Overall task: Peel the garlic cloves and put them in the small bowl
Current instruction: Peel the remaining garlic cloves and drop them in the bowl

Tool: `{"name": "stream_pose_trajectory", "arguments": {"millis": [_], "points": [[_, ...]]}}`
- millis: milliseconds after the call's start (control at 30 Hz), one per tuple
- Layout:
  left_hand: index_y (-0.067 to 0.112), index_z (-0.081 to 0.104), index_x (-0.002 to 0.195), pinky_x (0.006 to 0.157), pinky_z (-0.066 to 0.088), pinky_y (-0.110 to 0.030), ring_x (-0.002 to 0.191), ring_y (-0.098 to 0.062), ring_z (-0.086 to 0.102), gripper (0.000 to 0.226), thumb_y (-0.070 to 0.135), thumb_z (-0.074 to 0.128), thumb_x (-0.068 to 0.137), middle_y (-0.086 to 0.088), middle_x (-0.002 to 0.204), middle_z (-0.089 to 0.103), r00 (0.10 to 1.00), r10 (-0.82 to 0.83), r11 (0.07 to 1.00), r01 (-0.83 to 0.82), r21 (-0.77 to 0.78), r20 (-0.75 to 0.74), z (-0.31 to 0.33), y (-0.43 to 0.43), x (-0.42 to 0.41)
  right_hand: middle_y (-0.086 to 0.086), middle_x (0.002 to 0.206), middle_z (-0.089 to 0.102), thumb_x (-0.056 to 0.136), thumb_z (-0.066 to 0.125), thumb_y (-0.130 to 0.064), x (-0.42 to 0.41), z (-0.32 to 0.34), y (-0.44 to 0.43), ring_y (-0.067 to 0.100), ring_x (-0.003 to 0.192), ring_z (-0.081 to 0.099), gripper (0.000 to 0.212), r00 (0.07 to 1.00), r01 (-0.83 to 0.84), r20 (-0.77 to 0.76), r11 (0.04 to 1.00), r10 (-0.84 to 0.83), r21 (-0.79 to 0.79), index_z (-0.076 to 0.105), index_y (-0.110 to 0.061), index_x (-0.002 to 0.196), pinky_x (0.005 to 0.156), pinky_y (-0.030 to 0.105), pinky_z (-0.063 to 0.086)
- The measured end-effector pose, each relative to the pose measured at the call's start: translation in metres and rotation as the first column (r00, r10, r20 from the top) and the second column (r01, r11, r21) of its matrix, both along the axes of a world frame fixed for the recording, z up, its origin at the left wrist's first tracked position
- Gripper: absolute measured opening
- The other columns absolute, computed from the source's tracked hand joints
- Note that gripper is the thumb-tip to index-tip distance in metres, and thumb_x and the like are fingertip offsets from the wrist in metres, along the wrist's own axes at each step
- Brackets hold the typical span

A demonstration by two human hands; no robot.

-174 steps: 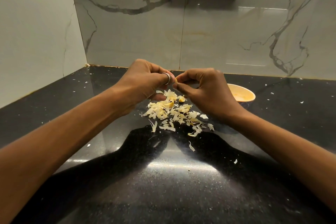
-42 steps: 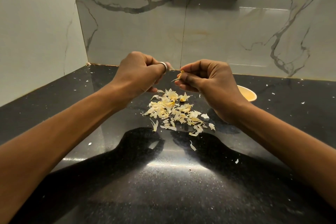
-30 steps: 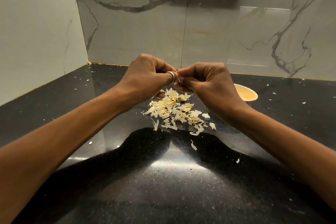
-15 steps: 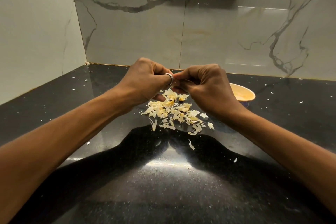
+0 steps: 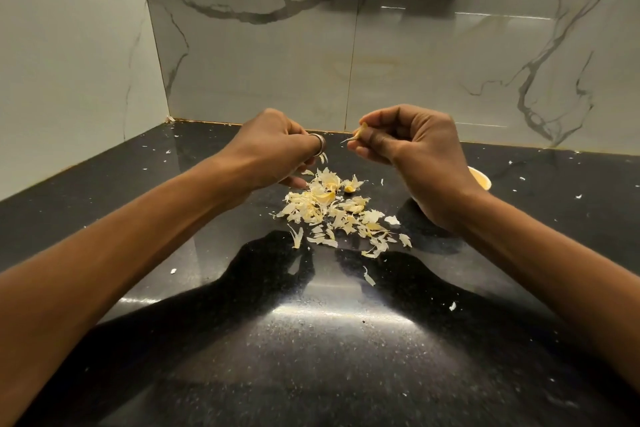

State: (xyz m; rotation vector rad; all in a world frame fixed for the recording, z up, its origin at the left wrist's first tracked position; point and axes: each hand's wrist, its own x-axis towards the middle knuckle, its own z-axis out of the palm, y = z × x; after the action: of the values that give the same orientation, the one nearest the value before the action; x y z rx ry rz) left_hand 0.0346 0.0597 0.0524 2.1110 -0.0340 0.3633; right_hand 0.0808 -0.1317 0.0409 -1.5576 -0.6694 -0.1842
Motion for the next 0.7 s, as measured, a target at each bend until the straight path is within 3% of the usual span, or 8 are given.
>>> {"name": "stream_pose_trajectory", "arguments": {"millis": [100,167,267,433,700], "points": [[-0.004,0.072,0.086,0.057,0.056,-0.024,0.069,-0.016,0.06,0.037,0.026,0.055,0.1,-0.009,0.079,0.067,0.999,0.018,0.999,-0.02,0.05,0.033,-0.001,-0.002,0.0,0.016,0.1,0.074,0.091,0.066,0.002,0.0,0.001,-0.001,0.023,0.093,0.075,0.016,1.0,-0.008,0.005,1.0,0.008,-0.018,0.067,-0.001,0.107,0.082,0.031,0.061],[0.002,0.073,0.087,0.058,0.057,-0.024,0.073,-0.015,0.064,0.031,0.023,0.055,0.1,-0.005,0.082,0.072,0.999,0.004,0.999,-0.006,0.048,0.048,-0.001,-0.004,-0.001,0.013,0.102,0.075,0.091,0.067,-0.001,-0.001,-0.001,0.0,0.02,0.094,0.075,0.017,1.0,-0.016,0.022,0.997,0.017,-0.069,0.068,-0.003,0.108,0.081,0.032,0.062],[0.007,0.074,0.095,0.064,0.062,-0.029,0.081,-0.013,0.067,0.021,0.018,0.056,0.1,-0.005,0.09,0.075,0.998,-0.055,0.998,0.057,-0.036,0.038,-0.001,-0.007,-0.002,0.01,0.102,0.075,0.091,0.068,-0.002,-0.002,-0.004,0.003,0.018,0.094,0.074,0.018,0.998,-0.03,0.048,0.993,0.035,-0.116,0.069,-0.004,0.109,0.077,0.029,0.061],[0.006,0.074,0.095,0.058,0.061,-0.027,0.071,-0.006,0.066,0.014,0.014,0.062,0.097,-0.007,0.087,0.075,0.997,-0.08,0.987,0.079,-0.139,-0.005,-0.002,-0.009,-0.003,0.003,0.095,0.075,0.091,0.068,-0.002,-0.004,-0.006,0.005,0.01,0.084,0.073,0.016,0.995,-0.046,0.085,0.988,0.059,-0.15,0.071,-0.009,0.105,0.071,0.022,0.059],[0.006,0.073,0.089,0.059,0.061,-0.027,0.084,-0.021,0.068,0.013,0.018,0.069,0.091,-0.016,0.094,0.071,0.998,-0.061,0.995,0.063,-0.079,0.022,-0.006,-0.013,-0.004,0.005,0.092,0.076,0.088,0.075,-0.011,0.0,-0.012,0.006,0.013,0.082,0.075,0.019,0.972,0.094,0.232,0.959,-0.031,-0.267,0.073,-0.006,0.106,0.078,0.03,0.062]]}}
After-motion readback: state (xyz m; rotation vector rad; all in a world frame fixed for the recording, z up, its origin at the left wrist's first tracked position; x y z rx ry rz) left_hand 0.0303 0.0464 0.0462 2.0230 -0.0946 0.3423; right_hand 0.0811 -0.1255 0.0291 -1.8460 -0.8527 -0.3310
